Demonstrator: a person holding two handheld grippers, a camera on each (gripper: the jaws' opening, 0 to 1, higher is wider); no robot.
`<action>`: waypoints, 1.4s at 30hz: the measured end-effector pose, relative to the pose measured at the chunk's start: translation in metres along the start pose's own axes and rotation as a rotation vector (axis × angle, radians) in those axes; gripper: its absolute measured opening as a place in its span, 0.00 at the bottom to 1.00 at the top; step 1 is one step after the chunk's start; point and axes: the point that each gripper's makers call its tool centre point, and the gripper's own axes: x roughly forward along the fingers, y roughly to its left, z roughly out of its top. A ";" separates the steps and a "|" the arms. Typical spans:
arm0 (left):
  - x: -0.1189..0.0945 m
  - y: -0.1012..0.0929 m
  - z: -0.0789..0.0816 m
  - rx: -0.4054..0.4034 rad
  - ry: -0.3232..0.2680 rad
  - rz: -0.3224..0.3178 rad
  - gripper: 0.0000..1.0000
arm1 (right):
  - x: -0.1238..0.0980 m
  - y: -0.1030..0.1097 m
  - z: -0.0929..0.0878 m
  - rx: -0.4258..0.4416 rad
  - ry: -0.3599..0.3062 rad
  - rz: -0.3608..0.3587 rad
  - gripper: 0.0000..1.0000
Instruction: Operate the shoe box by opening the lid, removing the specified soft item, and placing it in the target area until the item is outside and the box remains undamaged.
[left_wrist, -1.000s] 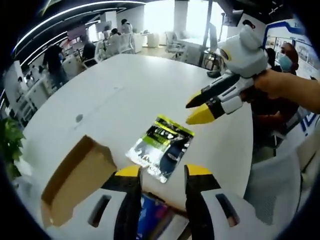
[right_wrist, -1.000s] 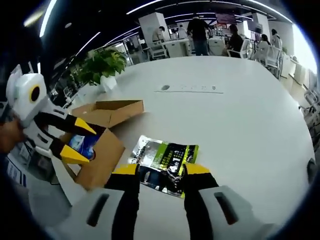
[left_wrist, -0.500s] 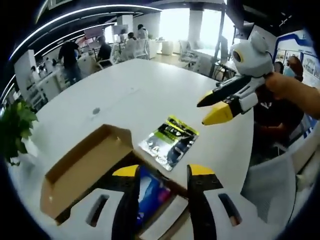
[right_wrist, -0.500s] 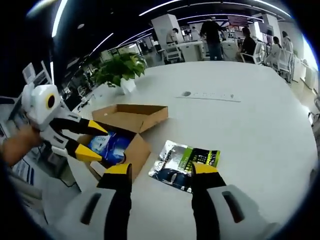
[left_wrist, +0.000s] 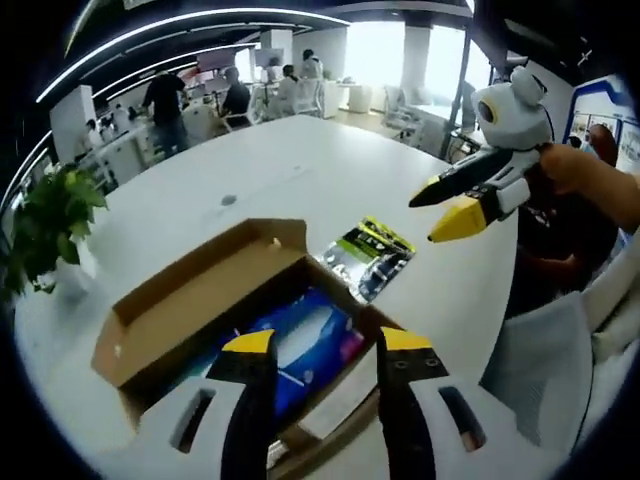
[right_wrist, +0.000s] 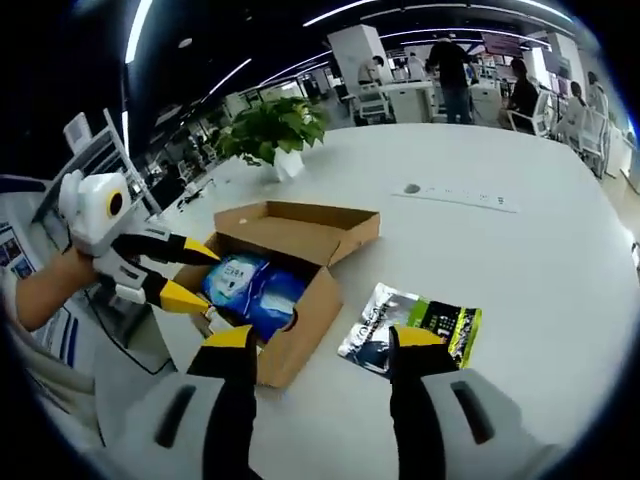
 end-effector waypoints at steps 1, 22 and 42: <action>-0.002 0.002 -0.002 -0.010 0.001 0.003 0.38 | 0.002 0.005 0.000 -0.006 0.006 0.016 0.50; -0.036 0.047 -0.049 -0.080 0.006 0.135 0.37 | 0.045 0.065 -0.001 -0.100 0.034 0.162 0.40; -0.056 0.083 -0.077 -0.136 0.011 0.221 0.36 | 0.083 0.085 -0.002 -0.152 0.071 0.217 0.34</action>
